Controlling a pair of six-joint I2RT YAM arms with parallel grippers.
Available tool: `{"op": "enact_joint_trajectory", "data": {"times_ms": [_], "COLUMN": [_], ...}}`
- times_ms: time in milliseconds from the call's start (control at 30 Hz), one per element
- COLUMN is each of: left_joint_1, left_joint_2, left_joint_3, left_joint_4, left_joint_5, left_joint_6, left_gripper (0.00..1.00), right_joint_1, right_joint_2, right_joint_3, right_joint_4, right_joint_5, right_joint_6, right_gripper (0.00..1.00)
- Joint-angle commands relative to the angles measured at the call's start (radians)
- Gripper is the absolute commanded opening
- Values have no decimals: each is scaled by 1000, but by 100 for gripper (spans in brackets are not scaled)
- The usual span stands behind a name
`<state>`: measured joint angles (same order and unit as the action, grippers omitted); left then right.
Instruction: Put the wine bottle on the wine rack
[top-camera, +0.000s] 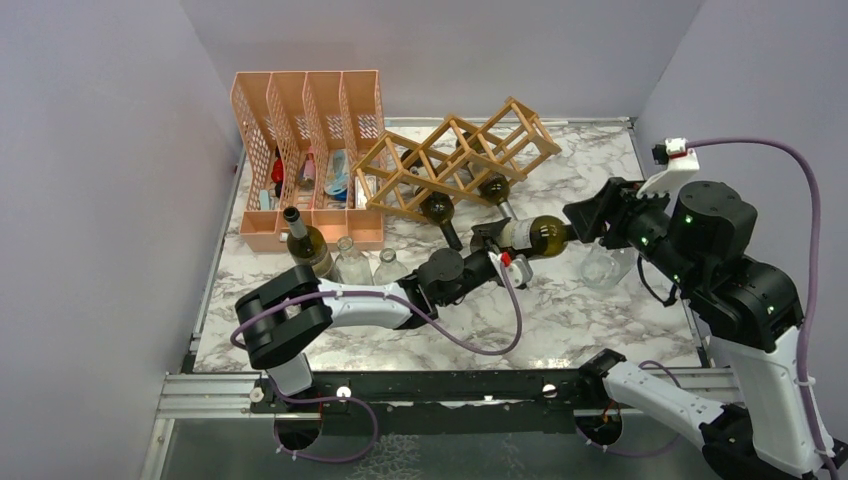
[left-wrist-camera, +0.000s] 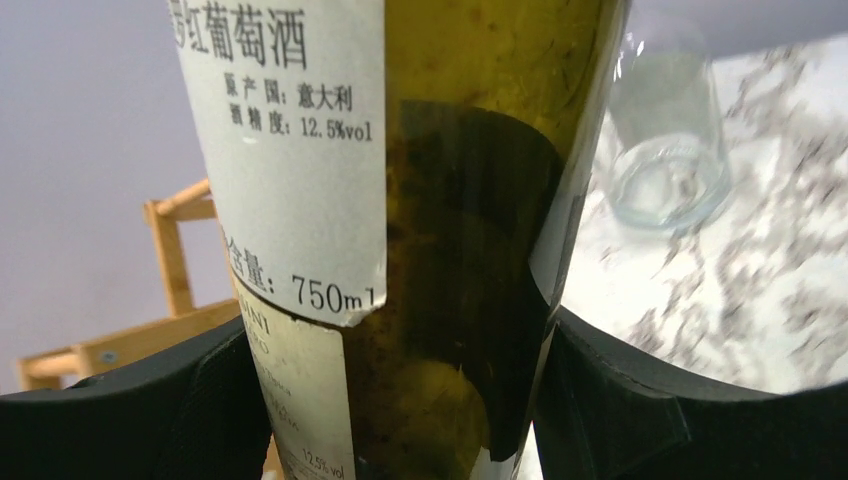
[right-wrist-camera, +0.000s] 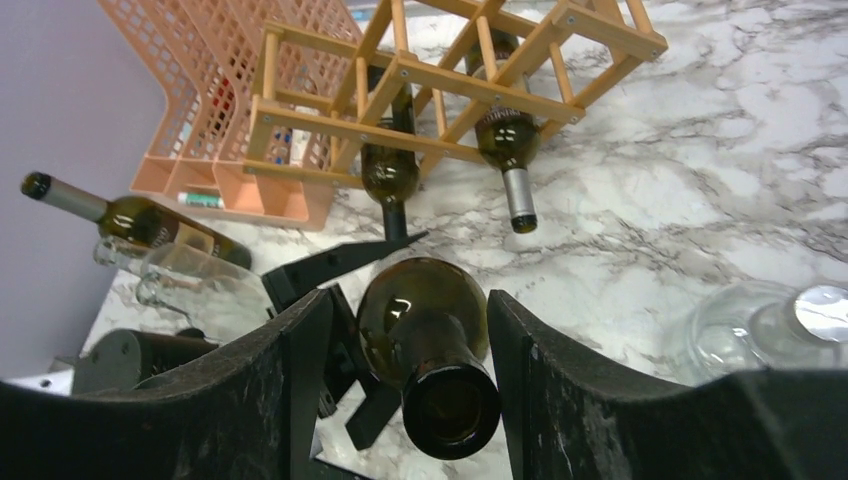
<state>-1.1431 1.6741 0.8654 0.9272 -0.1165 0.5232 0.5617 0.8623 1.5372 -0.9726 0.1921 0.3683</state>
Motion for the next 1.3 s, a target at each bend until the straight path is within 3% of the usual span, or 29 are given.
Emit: {"op": "enact_joint_trajectory", "data": {"times_ms": [0,200,467,933,1267], "left_joint_1": [4,8,13,40,80], "left_joint_2": [-94,-107,-117,-238,-274], "left_joint_3": [-22,-28,0,-42,-25], "left_joint_4": [58,53,43,-79,-124], "left_joint_5": [93,159,185,247,278], "left_joint_6": [312,604,857,923,942], "left_gripper": [0,0,0,0,0], "right_joint_1": [1,1,1,1,1], "right_joint_2": [-26,-24,-3,29,38], "right_joint_3": [73,149,113,-37,-144], "right_joint_4": [-95,-200,-361,-435,-372], "right_joint_5": [-10,-44,-90,-373,-424], "right_joint_6": [-69,-119,-98,-148,-175], "right_gripper": [61,62,62,56,51]}}
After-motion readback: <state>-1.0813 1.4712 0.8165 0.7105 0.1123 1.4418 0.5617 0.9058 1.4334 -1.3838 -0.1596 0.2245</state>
